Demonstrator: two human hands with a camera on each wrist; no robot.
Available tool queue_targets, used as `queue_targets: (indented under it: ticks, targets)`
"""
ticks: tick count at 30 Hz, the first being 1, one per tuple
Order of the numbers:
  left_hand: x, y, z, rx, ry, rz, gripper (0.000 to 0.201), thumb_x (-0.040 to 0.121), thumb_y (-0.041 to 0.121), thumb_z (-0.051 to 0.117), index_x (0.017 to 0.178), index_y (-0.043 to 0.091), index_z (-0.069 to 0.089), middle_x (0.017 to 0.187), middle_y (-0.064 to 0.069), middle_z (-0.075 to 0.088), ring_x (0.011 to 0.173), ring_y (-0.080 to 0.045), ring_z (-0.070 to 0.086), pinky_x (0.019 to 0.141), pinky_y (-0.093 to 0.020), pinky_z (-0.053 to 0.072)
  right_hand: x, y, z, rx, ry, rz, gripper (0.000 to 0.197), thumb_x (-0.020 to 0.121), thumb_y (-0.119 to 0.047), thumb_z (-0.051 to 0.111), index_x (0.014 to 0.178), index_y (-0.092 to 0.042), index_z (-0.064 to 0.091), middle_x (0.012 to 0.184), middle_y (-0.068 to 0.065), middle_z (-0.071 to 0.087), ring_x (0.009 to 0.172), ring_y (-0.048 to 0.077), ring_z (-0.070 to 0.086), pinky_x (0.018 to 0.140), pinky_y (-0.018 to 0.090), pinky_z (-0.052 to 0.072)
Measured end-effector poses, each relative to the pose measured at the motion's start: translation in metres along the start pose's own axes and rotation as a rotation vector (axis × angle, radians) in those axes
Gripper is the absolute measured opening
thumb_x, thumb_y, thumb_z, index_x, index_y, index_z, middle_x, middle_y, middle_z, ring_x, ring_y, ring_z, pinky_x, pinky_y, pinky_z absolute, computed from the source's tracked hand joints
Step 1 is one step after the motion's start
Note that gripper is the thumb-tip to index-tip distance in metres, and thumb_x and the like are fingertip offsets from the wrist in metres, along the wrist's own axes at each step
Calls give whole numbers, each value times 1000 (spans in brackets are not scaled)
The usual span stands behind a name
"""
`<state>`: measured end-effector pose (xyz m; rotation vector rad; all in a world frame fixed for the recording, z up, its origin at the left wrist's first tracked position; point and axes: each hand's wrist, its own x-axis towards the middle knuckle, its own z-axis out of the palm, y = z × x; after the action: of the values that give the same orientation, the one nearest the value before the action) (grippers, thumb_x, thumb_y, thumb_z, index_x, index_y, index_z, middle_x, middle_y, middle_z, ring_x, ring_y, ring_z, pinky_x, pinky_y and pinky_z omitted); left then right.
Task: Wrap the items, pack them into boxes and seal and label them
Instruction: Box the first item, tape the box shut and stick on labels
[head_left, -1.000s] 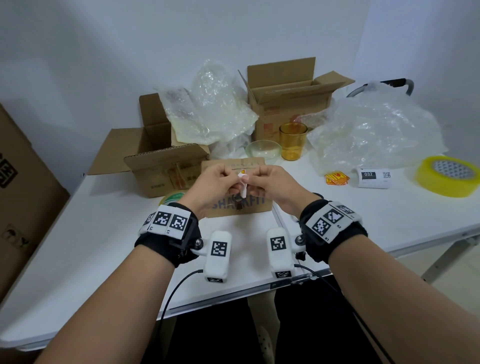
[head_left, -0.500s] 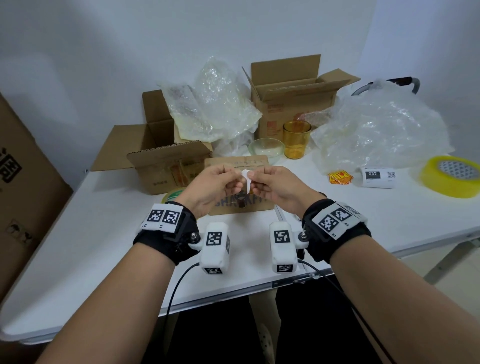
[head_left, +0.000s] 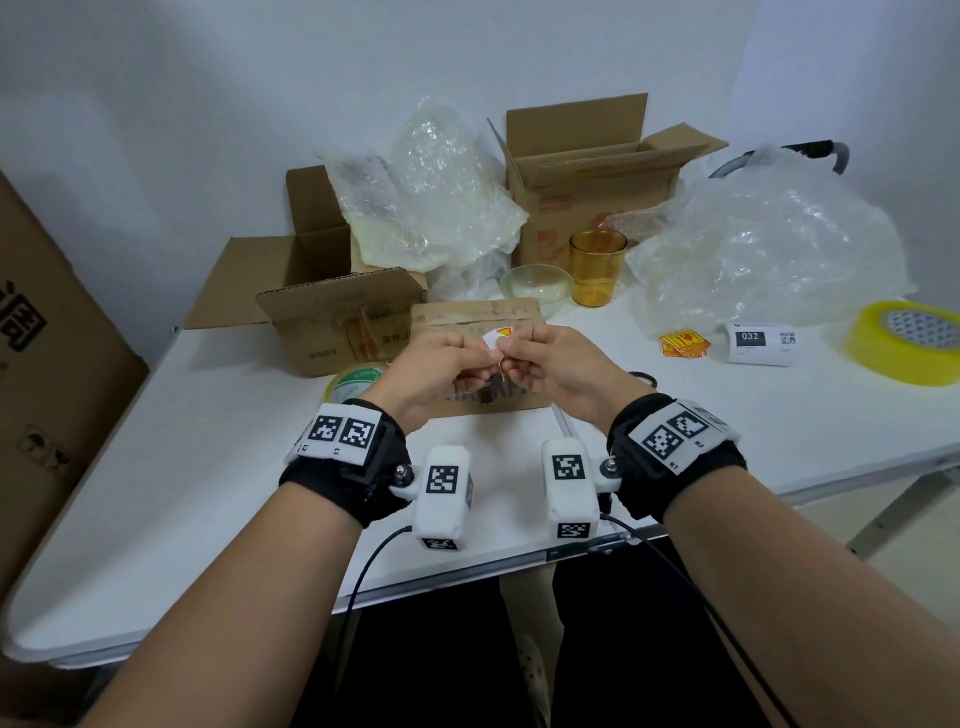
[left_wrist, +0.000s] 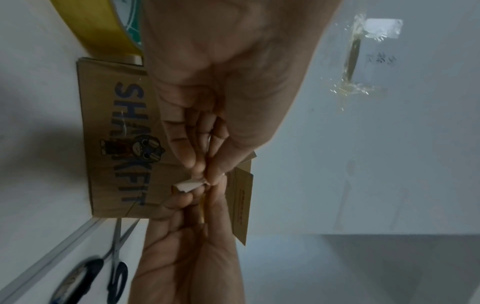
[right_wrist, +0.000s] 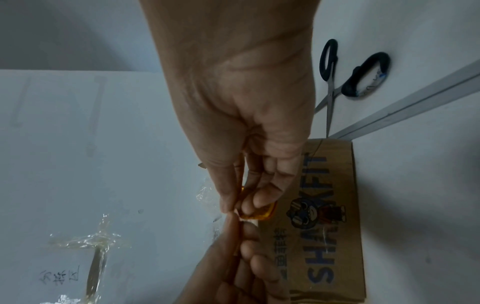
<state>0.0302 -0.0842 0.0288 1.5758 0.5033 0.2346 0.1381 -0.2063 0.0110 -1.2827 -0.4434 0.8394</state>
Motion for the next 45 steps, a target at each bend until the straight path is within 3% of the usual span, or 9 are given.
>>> queue_targets:
  ticks: [4, 10, 15, 19, 24, 26, 30, 36, 45]
  targets:
    - [0, 3, -5, -20, -70, -91, 4, 88, 3, 68, 84, 2, 67, 73, -7, 64, 60, -8, 58, 58, -15, 51, -1, 1, -2, 4, -21, 65, 4, 91, -5, 64, 87, -6, 61, 68, 5, 62, 61, 9, 57, 61, 16, 53]
    - [1, 8, -10, -42, -117, -186, 10, 90, 1, 63, 81, 3, 67, 68, -5, 65, 59, -8, 58, 56, -14, 51, -2, -1, -2, 50, -44, 152, 8, 92, -3, 62, 84, -5, 62, 69, 6, 62, 62, 11, 57, 60, 17, 52]
    - [3, 8, -12, -100, -131, -233, 9, 93, 1, 59, 86, 2, 65, 66, -4, 63, 56, -7, 58, 54, -13, 52, -2, 1, -3, 122, -42, 196, 2, 91, -3, 63, 91, -2, 64, 73, 8, 63, 63, 12, 59, 59, 18, 53]
    - [2, -1, -8, -132, -110, -181, 10, 94, 3, 60, 85, 2, 66, 69, -6, 62, 58, -8, 58, 58, -15, 54, -3, 3, -4, 196, -53, 190, 19, 91, -10, 65, 108, -1, 62, 80, 7, 65, 70, 13, 62, 64, 19, 55]
    - [1, -2, -6, -101, -21, -62, 17, 96, 3, 57, 80, 4, 62, 65, -5, 59, 58, -10, 54, 56, -15, 50, -5, 2, -8, 154, -159, 188, 53, 81, -35, 70, 119, 2, 62, 97, 10, 69, 88, 16, 66, 76, 23, 57]
    - [1, -2, -7, -110, 26, -42, 23, 96, 4, 57, 74, 7, 60, 65, -4, 58, 58, -10, 53, 56, -15, 50, -5, 0, -5, 110, -159, 157, 43, 82, -32, 70, 112, -1, 66, 93, 8, 71, 85, 15, 66, 73, 21, 57]
    - [1, -5, -2, -108, 14, -32, 22, 98, 4, 53, 78, 5, 62, 68, -5, 59, 58, -9, 54, 58, -16, 51, -3, 2, 5, -55, -71, 31, 10, 89, -17, 69, 86, -7, 66, 73, 3, 64, 66, 9, 58, 60, 16, 51]
    - [1, -6, 1, -89, -9, -18, 25, 99, 4, 51, 77, 6, 62, 63, -2, 59, 57, -7, 54, 60, -15, 49, 0, 0, 8, -246, -2, -63, 14, 91, -8, 65, 77, -9, 61, 70, 3, 59, 62, 6, 56, 57, 14, 48]
    - [4, -3, -7, 44, -77, -32, 19, 99, 7, 53, 80, 7, 57, 70, -3, 58, 60, -6, 54, 60, -14, 50, 0, -6, 1, -233, -101, 57, 13, 94, -6, 60, 81, -5, 61, 70, 5, 61, 63, 9, 56, 62, 17, 52]
